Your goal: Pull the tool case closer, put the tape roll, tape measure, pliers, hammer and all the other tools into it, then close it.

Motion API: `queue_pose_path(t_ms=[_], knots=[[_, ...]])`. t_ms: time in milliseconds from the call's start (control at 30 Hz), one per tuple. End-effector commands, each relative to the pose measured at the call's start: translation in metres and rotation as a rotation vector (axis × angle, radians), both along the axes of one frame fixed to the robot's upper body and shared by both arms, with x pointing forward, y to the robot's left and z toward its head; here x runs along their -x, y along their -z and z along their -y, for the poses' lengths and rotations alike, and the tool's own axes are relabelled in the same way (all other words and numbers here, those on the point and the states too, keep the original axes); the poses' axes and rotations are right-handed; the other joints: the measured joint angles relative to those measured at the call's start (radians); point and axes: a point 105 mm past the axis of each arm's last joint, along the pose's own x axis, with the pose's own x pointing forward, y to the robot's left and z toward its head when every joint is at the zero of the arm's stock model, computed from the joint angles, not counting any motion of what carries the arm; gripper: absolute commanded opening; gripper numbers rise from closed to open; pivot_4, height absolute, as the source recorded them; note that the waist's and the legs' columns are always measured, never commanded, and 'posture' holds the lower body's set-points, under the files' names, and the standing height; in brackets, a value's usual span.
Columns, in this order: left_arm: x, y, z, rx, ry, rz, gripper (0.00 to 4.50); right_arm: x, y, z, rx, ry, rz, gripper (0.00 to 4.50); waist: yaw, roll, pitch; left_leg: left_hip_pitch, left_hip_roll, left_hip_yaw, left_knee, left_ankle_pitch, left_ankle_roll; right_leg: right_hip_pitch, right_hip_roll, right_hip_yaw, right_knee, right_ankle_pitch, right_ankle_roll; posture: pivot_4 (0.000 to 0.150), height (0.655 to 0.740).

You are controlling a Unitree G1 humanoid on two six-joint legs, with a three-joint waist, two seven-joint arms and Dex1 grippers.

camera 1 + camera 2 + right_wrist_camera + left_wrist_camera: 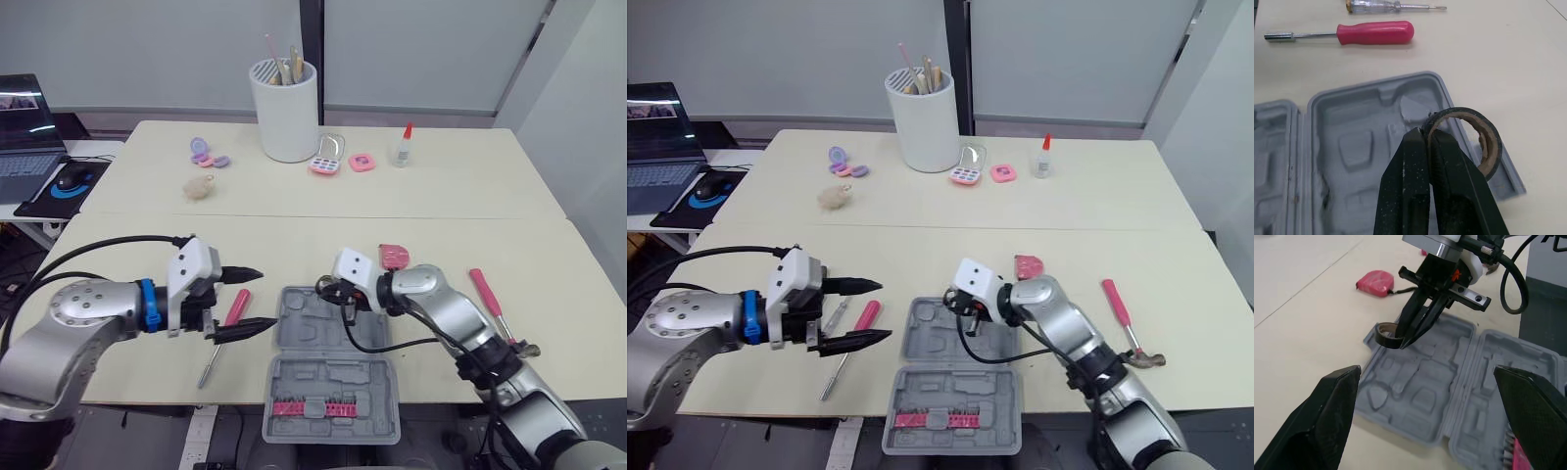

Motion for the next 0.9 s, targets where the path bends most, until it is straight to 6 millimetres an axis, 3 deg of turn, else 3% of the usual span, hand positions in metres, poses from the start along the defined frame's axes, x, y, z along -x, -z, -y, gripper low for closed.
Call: queue_pose_path(t_ms=[33, 200, 500, 900], knots=[[0.004, -0.011, -0.011, -0.019, -0.007, 0.025, 4.5, -0.001, -0.006, -0.022, -0.031, -0.049, 0.042, 0.02, -0.002, 0.0, 0.0, 0.0, 0.0, 0.0, 0.0, 0.0, 0.0, 0.0, 0.0, 0.0, 0.0, 0.0, 0.0, 0.15, 0.74], [0.002, -0.013, -0.023, -0.046, -0.04, 0.028, 4.5, 0.001, 0.005, -0.036, -0.021, -0.078, 0.043, 0.02, -0.002, 0.0, 0.0, 0.0, 0.001, 0.0, -0.001, 0.0, 0.0, -0.001, 0.0, 0.0, 0.0, 0.0, 0.0, 0.15, 0.74], [0.008, -0.01, -0.027, -0.074, -0.018, -0.01, 4.5, 0.004, 0.014, -0.053, -0.015, -0.099, 0.051, 0.02, -0.005, 0.0, 0.0, 0.0, 0.003, 0.002, -0.002, 0.0, 0.0, -0.003, 0.0, 0.001, 0.0, 0.0, 0.0, 0.15, 0.74], [0.006, -0.008, -0.028, -0.091, -0.016, -0.002, 4.5, 0.0, 0.032, -0.054, 0.048, -0.067, 0.045, 0.02, -0.005, 0.0, 0.0, 0.0, 0.003, 0.002, -0.002, 0.0, 0.0, -0.003, 0.0, 0.001, 0.0, 0.0, -0.001, 0.15, 0.74]])
